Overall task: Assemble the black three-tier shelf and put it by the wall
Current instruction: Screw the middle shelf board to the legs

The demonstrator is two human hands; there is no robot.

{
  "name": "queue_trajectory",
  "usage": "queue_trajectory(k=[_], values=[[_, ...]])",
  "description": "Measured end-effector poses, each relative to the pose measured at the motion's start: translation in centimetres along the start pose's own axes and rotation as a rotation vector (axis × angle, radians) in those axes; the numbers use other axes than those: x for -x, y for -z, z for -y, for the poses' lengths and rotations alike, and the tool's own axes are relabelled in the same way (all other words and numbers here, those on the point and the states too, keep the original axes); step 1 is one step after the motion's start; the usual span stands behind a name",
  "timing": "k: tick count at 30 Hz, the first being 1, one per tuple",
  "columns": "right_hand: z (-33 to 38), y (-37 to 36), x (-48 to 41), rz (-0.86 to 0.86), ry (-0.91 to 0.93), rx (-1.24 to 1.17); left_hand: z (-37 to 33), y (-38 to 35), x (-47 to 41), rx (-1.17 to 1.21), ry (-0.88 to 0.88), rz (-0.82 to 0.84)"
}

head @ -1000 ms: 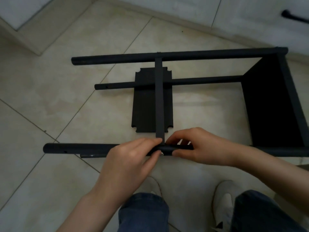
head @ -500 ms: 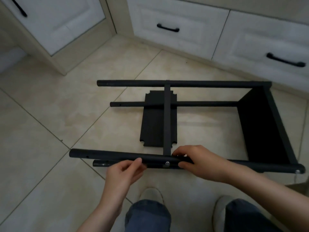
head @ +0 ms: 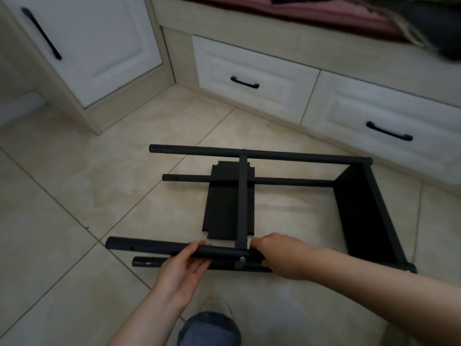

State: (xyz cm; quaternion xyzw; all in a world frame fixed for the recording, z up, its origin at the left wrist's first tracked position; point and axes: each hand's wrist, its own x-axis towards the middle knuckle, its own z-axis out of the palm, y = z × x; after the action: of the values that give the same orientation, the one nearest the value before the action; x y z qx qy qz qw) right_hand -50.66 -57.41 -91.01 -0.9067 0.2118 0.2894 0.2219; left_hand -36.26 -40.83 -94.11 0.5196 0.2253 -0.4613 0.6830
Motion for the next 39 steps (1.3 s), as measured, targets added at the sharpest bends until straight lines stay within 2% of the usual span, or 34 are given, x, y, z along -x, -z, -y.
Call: queue_trajectory(k=[6,12,20,27,30,33,39], values=[[-1.4,2.6,1.6,-0.041,-0.011,-0.093,-1.0,-1.5,0.9,-0.042,-0.044,0.043],[-1.1,2.7,2.9,-0.079,-0.022,-0.053,-1.4,-2.7,2.4,-0.062,-0.066,0.049],[-1.3,6.0,5.5,-0.221,-0.068,-0.001,-4.9,-7.6,5.8,-0.181,-0.188,0.198],[-1.6,10.0,9.7,-0.37,-0.063,-0.165,-8.8,-13.7,10.3,-0.393,-0.324,0.325],[-1.1,10.7,11.5,-0.378,-0.063,-0.19,-9.8,-15.4,12.5,-0.526,-0.362,0.364],[-0.8,11.2,13.4,-0.387,-0.068,-0.184,-10.1,-16.7,14.9,-0.647,-0.419,0.393],[-1.7,10.9,18.3,-0.475,-0.102,-0.352,-8.6,-18.3,19.6,-0.825,-0.478,0.398]])
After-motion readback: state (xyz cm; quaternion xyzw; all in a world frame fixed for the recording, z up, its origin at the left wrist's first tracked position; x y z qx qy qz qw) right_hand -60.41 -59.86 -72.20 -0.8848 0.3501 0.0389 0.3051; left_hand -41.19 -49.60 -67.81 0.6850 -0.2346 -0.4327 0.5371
